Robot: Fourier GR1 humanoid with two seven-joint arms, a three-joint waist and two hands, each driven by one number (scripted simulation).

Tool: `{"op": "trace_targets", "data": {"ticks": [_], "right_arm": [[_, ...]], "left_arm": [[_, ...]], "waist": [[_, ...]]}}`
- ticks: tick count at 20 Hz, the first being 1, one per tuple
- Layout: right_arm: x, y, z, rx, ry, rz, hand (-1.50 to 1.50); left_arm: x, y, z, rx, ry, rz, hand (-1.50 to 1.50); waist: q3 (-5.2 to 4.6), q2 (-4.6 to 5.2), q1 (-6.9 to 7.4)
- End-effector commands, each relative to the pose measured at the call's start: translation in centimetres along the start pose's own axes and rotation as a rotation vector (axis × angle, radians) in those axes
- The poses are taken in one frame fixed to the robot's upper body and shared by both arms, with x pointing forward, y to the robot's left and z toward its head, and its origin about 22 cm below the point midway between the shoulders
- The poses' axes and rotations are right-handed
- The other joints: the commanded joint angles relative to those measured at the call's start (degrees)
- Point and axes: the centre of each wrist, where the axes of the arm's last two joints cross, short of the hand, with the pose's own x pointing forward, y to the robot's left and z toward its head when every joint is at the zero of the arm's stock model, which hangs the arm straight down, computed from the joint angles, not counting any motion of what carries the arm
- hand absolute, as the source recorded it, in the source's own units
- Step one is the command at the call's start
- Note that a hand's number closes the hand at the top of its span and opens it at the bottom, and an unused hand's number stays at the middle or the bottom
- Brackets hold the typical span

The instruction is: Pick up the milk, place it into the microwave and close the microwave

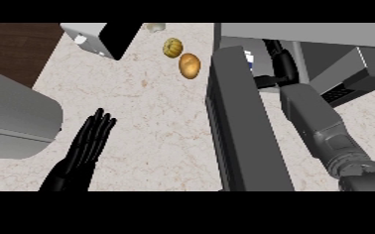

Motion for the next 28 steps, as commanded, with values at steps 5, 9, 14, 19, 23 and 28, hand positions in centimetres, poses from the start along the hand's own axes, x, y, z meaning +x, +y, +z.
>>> {"op": "trace_targets", "data": {"ticks": [5,9,14,19,23,28], "right_arm": [[-2.6,-0.3,3.4,0.044,0.004,-0.153,-1.50],[-3.7,-0.2,5.1,0.055,-0.007,-0.170,-1.50],[-5.0,-0.7,7.3,0.068,-0.019,-0.175,-1.50],[-6.4,-3.2,10.6,0.117,-0.030,-0.198,-1.50],[-6.1,-4.0,10.8,0.114,-0.027,-0.180,-1.50],[-6.1,-6.5,12.9,0.128,-0.058,-0.179,-1.50]], "left_arm": [[-1.7,-0.4,-1.6,-0.119,0.036,-0.016,-1.50],[-3.0,-1.7,-1.5,-0.253,0.077,-0.011,1.50],[-3.5,-3.8,-3.5,-0.287,0.082,-0.062,1.50],[-5.9,-5.2,-5.8,-0.290,0.133,-0.081,1.50],[-8.2,-4.1,-6.6,-0.389,0.194,-0.117,1.50],[-10.3,-6.9,-6.3,-0.471,0.251,-0.127,1.50]], "waist": [[-0.11,-1.09,-2.48],[-0.16,-1.58,-3.15],[-0.19,-2.01,-3.89],[-0.29,-2.58,-5.74],[-0.35,-2.71,-6.43],[-0.42,-2.98,-7.46]]}}
